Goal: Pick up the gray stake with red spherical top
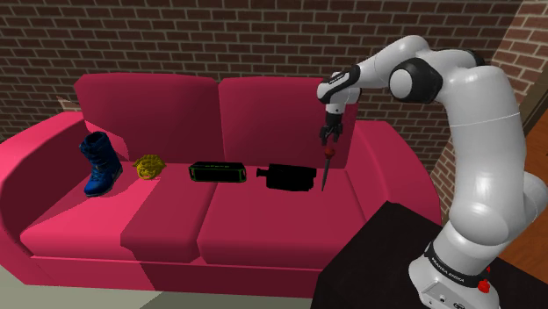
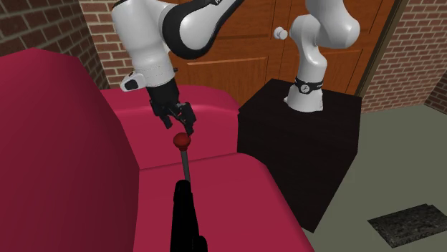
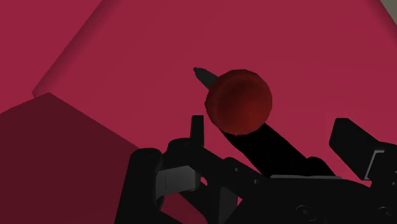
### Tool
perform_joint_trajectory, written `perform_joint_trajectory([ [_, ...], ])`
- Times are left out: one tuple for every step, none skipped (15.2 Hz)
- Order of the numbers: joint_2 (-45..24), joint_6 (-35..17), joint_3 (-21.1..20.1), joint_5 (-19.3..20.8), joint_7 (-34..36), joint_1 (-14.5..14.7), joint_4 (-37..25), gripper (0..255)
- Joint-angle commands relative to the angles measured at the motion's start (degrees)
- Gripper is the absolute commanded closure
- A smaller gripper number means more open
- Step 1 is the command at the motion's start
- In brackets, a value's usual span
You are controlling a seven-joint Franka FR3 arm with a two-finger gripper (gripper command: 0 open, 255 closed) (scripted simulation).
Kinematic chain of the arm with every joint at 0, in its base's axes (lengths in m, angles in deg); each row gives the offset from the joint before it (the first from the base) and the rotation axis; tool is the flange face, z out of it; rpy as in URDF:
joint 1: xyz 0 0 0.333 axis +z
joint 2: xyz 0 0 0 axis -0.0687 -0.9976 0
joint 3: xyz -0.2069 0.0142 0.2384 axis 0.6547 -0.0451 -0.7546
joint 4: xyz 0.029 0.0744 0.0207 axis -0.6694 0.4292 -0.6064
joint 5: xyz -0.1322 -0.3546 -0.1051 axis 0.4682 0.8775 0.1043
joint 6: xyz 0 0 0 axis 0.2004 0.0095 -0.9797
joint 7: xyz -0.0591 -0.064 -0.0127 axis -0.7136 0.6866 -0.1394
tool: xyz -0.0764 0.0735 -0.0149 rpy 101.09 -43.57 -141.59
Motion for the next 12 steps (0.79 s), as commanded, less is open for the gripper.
perform_joint_trajectory([
  [-1.6, -1.0, -0.1, -0.5, -0.8, -0.6, -0.4, 0],
  [-2.0, -1.6, -0.2, -0.6, -0.9, -0.7, -0.3, 0],
  [-2.5, -2.1, -0.3, -0.7, -1.0, -0.7, -0.2, 0],
  [-2.9, -2.6, -0.4, -0.9, -1.1, -0.8, -0.1, 0],
  [-3.4, -3.1, -0.5, -1.0, -1.2, -0.8, 0.0, 0],
  [-3.8, -3.6, -0.6, -1.2, -1.3, -0.9, 0.1, 0],
  [-4.1, -3.9, -0.6, -1.2, -1.4, -0.9, 0.1, 0],
  [-4.1, -3.9, -0.6, -1.2, -1.4, -0.9, 0.1, 0],
  [-4.2, -3.9, -0.6, -1.2, -1.4, -0.9, -0.1, 255],
  [-4.2, -3.8, -0.6, -1.2, -1.4, -0.9, -0.1, 255],
  [-4.1, -3.8, -0.6, -1.2, -1.4, -0.9, 0.0, 255],
  [-4.2, -3.8, -0.6, -1.2, -1.4, -0.9, -0.1, 255],
])
